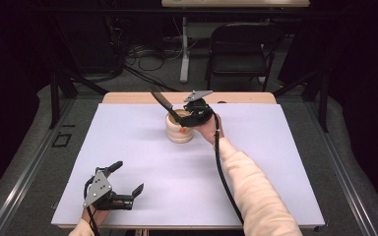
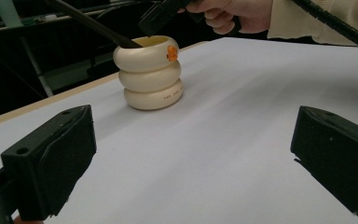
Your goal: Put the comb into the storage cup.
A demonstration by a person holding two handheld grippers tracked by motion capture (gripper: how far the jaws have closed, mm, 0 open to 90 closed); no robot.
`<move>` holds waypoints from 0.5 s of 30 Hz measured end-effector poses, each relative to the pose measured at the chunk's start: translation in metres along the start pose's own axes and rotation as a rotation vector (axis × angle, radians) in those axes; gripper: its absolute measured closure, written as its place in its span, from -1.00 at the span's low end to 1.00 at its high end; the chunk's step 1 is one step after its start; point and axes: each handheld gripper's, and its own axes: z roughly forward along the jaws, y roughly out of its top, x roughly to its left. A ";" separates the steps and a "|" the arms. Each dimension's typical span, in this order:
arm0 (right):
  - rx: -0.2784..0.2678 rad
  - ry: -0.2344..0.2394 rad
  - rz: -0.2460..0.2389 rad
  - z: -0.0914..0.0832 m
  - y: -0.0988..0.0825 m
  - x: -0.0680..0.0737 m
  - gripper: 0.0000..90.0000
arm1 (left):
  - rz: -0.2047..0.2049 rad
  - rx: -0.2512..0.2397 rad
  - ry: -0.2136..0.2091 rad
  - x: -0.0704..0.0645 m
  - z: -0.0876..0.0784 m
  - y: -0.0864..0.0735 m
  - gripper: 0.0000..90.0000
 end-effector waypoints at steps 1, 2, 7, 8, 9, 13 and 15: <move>0.002 0.003 0.007 -0.003 0.001 0.000 -0.34 | 0.002 0.002 0.000 0.000 0.000 0.000 -1.00; 0.002 0.006 0.008 -0.005 0.002 -0.001 -0.38 | 0.002 0.002 0.000 0.000 0.000 0.000 -1.00; 0.014 0.028 0.007 -0.017 0.004 -0.001 -0.59 | -0.001 0.001 0.000 0.000 0.000 0.000 -1.00; 0.020 0.036 0.011 -0.018 0.004 -0.001 -0.64 | 0.000 0.000 -0.001 0.000 0.000 0.000 -1.00; 0.029 0.043 0.013 -0.020 0.003 -0.001 -0.67 | 0.000 0.001 0.000 0.000 0.000 0.000 -1.00; 0.055 0.059 0.007 -0.027 0.001 0.000 -0.78 | -0.001 0.001 0.000 0.000 0.000 0.000 -1.00; 0.070 0.070 0.006 -0.031 0.001 0.000 -0.84 | -0.001 0.002 0.001 0.000 0.000 0.000 -1.00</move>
